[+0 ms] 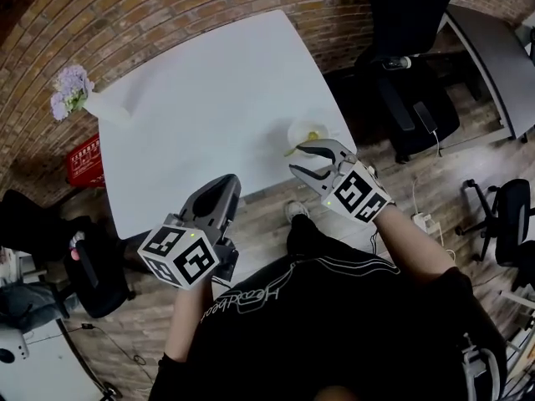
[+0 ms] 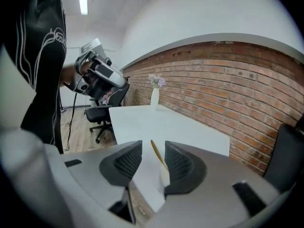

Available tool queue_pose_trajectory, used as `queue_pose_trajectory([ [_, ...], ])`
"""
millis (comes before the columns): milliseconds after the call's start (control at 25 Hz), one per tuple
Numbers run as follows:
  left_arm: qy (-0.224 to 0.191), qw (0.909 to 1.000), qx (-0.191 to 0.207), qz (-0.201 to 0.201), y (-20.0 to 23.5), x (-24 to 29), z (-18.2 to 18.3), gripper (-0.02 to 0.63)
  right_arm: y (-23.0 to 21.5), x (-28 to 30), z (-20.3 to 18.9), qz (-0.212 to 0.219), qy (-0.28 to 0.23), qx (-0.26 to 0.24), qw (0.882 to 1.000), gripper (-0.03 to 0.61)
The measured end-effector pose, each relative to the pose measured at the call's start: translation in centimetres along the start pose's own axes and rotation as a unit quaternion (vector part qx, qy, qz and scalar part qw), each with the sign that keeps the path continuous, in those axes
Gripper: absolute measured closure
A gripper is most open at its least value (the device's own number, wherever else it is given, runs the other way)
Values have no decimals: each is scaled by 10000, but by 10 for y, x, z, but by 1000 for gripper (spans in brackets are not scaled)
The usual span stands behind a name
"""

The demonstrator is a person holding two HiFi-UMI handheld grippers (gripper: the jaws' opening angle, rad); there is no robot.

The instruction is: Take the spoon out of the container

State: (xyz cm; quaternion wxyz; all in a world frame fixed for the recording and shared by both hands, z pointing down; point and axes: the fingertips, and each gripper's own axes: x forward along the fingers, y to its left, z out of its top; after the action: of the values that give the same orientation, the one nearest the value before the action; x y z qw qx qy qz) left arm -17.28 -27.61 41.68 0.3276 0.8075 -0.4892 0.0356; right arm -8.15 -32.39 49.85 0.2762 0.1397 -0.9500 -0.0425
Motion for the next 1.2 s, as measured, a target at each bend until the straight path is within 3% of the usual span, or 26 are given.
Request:
queue_pose_trajectory([
  [400,12,9996,-113,253,14,-12,-12,609,-3,27,-16,-449,540,-1207,9902,507],
  [600,-152,9988,-141,447,21,-23,-9,609,-2,33,-17,-526,516,-1282,9890,528],
  [960,-61,9989,-112,460,22,-25,-15,609,-5,35,-11,-701,426,-1308,9880,575],
  [1200,-32,9993,-25,385,17,-25,-11,609,-15,29,-2,-911,225,-982,9907,578],
])
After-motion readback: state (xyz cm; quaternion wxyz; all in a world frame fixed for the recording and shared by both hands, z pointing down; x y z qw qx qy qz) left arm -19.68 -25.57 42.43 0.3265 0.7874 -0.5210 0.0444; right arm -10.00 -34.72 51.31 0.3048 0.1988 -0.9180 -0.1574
